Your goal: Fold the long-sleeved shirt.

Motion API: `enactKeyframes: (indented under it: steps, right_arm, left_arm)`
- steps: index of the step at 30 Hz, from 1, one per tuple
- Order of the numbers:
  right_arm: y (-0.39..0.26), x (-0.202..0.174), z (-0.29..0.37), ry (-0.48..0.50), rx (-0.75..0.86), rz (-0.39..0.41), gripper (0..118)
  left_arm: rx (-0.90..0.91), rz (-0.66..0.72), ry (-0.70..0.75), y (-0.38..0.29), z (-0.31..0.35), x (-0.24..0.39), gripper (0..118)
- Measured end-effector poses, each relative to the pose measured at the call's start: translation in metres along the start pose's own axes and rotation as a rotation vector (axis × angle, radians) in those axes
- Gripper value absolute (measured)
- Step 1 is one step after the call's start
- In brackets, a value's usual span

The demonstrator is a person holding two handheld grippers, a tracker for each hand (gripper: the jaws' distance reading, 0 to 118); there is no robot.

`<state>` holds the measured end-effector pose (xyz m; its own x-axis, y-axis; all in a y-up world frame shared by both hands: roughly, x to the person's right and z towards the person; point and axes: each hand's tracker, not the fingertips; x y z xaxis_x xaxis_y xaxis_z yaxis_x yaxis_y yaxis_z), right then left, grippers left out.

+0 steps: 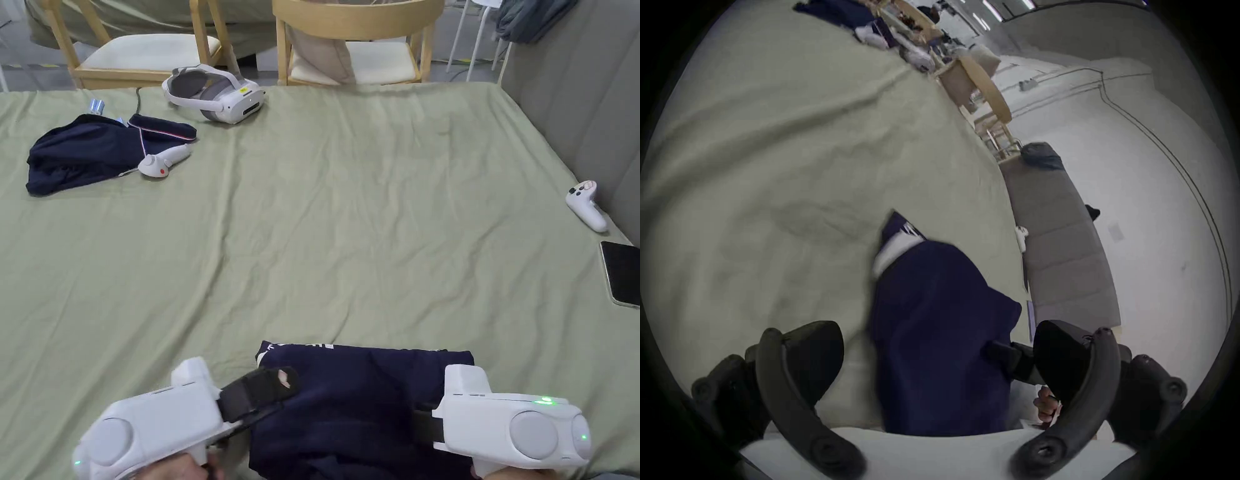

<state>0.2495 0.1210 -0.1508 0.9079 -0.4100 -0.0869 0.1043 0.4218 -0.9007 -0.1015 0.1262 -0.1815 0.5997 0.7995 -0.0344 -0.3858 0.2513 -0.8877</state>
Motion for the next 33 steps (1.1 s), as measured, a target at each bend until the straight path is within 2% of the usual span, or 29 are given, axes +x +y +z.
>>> enactKeyframes:
  steps: [3, 5, 6, 7, 8, 9, 11, 13, 16, 18, 21, 23, 25, 31, 33]
  right_arm:
    - [0.001, 0.002, 0.000, -0.005, 0.004, -0.006, 2]
    - [0.000, 0.002, 0.000, -0.007, 0.005, -0.007, 2]
    - [0.000, 0.002, 0.000, -0.009, 0.005, -0.008, 2]
    - [-0.001, 0.001, -0.001, -0.023, 0.007, -0.011, 2]
    - [-0.001, 0.000, -0.001, -0.016, 0.010, -0.011, 2]
    - [-0.002, -0.001, -0.002, -0.026, 0.010, -0.011, 2]
    - [0.000, -0.005, -0.001, -0.033, 0.013, -0.009, 2]
    - [0.005, -0.019, 0.004, -0.062, 0.014, 0.019, 2]
    - [0.019, -0.058, 0.015, -0.107, 0.083, 0.161, 2]
    - [0.031, -0.088, 0.019, -0.090, 0.148, 0.237, 2]
    - [0.053, -0.136, 0.009, -0.044, 0.197, 0.278, 2]
    - [0.069, -0.171, -0.008, 0.027, 0.208, 0.322, 2]
    - [0.079, -0.206, -0.024, 0.039, 0.205, 0.333, 2]
    - [0.080, -0.315, -0.078, 0.109, 0.308, 0.513, 2]
    - [0.075, -0.347, -0.101, 0.138, 0.338, 0.550, 2]
  left_arm:
    - [-0.080, 0.031, -0.027, -0.011, -0.038, 0.012, 108]
    - [-0.075, -0.049, 0.092, -0.002, -0.056, -0.008, 101]
    - [-0.053, -0.131, 0.124, -0.002, -0.055, -0.002, 86]
    - [-0.052, -0.192, 0.179, 0.002, -0.052, 0.003, 48]
    - [-0.079, -0.166, 0.137, -0.016, -0.050, 0.029, 41]
    - [-0.072, -0.140, 0.126, -0.016, -0.045, 0.033, 39]
    - [-0.077, -0.200, 0.145, -0.021, -0.038, 0.045, 36]
    - [-0.078, -0.213, 0.133, 0.002, -0.030, 0.030, 32]
    - [-0.063, -0.225, 0.084, 0.016, -0.007, 0.031, 28]
    - [-0.021, -0.251, 0.073, 0.031, 0.016, 0.030, 24]
    - [0.006, -0.267, 0.078, 0.048, 0.057, 0.031, 23]
    - [0.034, -0.338, 0.127, 0.064, 0.086, 0.021, 23]
    - [0.063, -0.304, 0.166, 0.091, 0.115, -0.011, 23]
    - [0.164, -0.224, 0.273, 0.166, 0.239, -0.110, 23]
    - [0.184, -0.186, 0.342, 0.195, 0.276, -0.154, 23]
